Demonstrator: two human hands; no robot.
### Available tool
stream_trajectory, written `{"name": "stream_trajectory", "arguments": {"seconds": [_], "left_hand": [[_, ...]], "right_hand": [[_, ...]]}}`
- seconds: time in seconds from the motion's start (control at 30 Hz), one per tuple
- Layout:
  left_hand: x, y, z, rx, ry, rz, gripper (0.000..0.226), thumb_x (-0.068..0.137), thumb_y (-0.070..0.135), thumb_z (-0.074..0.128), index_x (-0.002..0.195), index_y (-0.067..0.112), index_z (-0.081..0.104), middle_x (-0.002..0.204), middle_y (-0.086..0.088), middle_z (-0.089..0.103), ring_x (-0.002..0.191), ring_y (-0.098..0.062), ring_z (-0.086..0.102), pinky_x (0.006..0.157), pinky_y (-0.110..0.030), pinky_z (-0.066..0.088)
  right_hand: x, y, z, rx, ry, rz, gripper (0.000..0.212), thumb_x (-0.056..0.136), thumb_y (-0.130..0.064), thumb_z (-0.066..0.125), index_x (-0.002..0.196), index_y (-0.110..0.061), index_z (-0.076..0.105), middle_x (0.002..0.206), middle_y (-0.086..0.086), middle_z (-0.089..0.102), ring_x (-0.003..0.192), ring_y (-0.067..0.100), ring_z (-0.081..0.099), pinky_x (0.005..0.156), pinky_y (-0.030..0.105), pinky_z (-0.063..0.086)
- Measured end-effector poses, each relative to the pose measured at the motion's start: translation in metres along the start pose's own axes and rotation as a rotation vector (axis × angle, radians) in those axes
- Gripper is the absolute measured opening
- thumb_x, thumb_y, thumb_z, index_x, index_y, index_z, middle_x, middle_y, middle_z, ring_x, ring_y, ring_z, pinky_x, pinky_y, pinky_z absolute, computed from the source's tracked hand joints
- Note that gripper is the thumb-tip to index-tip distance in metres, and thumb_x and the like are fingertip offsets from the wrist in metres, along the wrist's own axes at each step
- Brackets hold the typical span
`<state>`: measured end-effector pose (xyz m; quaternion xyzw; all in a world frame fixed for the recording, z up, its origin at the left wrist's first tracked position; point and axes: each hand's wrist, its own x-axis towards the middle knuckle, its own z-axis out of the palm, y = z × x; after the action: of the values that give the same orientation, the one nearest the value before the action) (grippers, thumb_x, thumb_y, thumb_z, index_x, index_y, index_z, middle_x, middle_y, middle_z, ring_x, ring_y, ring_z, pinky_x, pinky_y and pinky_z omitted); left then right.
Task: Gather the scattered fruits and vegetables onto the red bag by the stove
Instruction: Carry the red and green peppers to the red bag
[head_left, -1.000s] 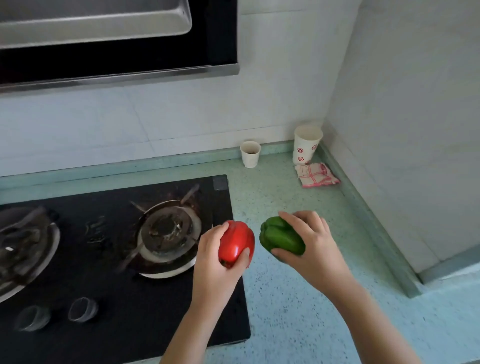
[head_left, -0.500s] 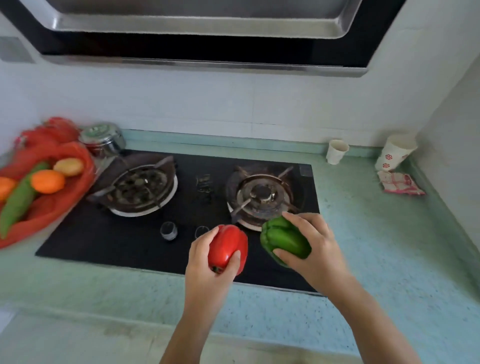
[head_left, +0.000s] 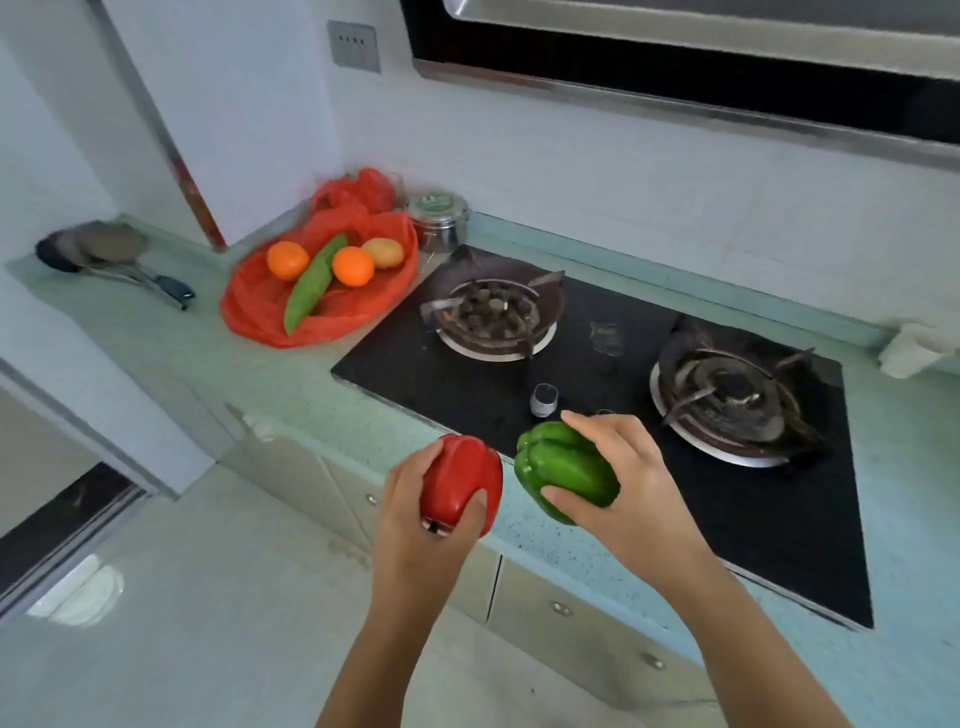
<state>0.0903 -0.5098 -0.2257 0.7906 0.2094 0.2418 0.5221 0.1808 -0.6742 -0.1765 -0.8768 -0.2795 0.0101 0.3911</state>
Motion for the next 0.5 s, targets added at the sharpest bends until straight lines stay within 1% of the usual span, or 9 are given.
{"name": "stream_trajectory", "arguments": {"seconds": [0.07, 0.13, 0.2, 0.27, 0.3, 0.4, 0.5], "left_hand": [[-0.003, -0.006, -0.019, 0.002, 0.049, -0.029, 0.058, 0.074, 0.020, 0.074, 0.123, 0.032, 0.044, 0.120, 0.008, 0.046, 0.104, -0.012, 0.050, 0.068, -0.015, 0.051], [-0.005, -0.010, -0.034, -0.012, 0.097, -0.056, 0.057, 0.074, 0.020, 0.073, 0.121, 0.035, 0.044, 0.119, 0.009, 0.047, 0.102, -0.009, 0.050, 0.067, -0.010, 0.050], [-0.007, -0.015, -0.047, -0.041, 0.145, -0.084, 0.056, 0.074, 0.018, 0.074, 0.120, 0.034, 0.045, 0.117, 0.008, 0.049, 0.101, -0.010, 0.051, 0.067, -0.008, 0.048], [-0.006, -0.018, -0.058, -0.062, 0.188, -0.116, 0.055, 0.074, 0.018, 0.074, 0.119, 0.033, 0.046, 0.115, 0.009, 0.049, 0.100, -0.012, 0.052, 0.067, -0.007, 0.048], [-0.005, -0.021, -0.063, -0.060, 0.208, -0.125, 0.055, 0.073, 0.018, 0.074, 0.118, 0.033, 0.046, 0.114, 0.011, 0.050, 0.099, -0.013, 0.053, 0.067, -0.008, 0.048], [0.002, -0.033, -0.082, -0.035, 0.268, -0.145, 0.054, 0.073, 0.020, 0.074, 0.117, 0.036, 0.046, 0.112, 0.015, 0.050, 0.099, -0.013, 0.053, 0.068, -0.010, 0.049], [0.017, -0.049, -0.103, -0.004, 0.317, -0.159, 0.053, 0.073, 0.020, 0.074, 0.114, 0.039, 0.046, 0.112, 0.012, 0.051, 0.098, -0.011, 0.054, 0.068, -0.011, 0.050]], "right_hand": [[0.007, -0.014, 0.015, 0.026, -0.055, -0.040, 0.067, 0.070, -0.026, 0.076, 0.128, -0.034, 0.045, 0.113, -0.018, 0.039, 0.113, 0.009, 0.038, 0.096, 0.020, 0.030], [0.014, -0.025, 0.028, 0.054, -0.096, -0.075, 0.065, 0.071, -0.025, 0.076, 0.127, -0.038, 0.044, 0.113, -0.024, 0.037, 0.112, 0.007, 0.038, 0.096, 0.020, 0.031], [0.022, -0.036, 0.039, 0.123, -0.122, -0.086, 0.064, 0.070, -0.025, 0.076, 0.121, -0.046, 0.043, 0.113, -0.026, 0.037, 0.110, 0.000, 0.039, 0.093, 0.015, 0.032], [0.031, -0.045, 0.050, 0.167, -0.154, -0.094, 0.063, 0.070, -0.026, 0.076, 0.118, -0.048, 0.042, 0.114, -0.024, 0.038, 0.110, -0.004, 0.039, 0.091, 0.011, 0.032], [0.036, -0.050, 0.057, 0.151, -0.171, -0.114, 0.063, 0.071, -0.026, 0.076, 0.120, -0.045, 0.043, 0.115, -0.020, 0.039, 0.110, -0.002, 0.040, 0.092, 0.013, 0.032], [0.055, -0.063, 0.080, 0.091, -0.212, -0.179, 0.064, 0.072, -0.026, 0.075, 0.128, -0.033, 0.045, 0.114, -0.010, 0.040, 0.112, 0.009, 0.040, 0.096, 0.025, 0.033], [0.077, -0.075, 0.108, 0.103, -0.237, -0.215, 0.064, 0.072, -0.026, 0.074, 0.129, -0.030, 0.045, 0.113, -0.009, 0.041, 0.111, 0.011, 0.040, 0.094, 0.025, 0.033]]}}
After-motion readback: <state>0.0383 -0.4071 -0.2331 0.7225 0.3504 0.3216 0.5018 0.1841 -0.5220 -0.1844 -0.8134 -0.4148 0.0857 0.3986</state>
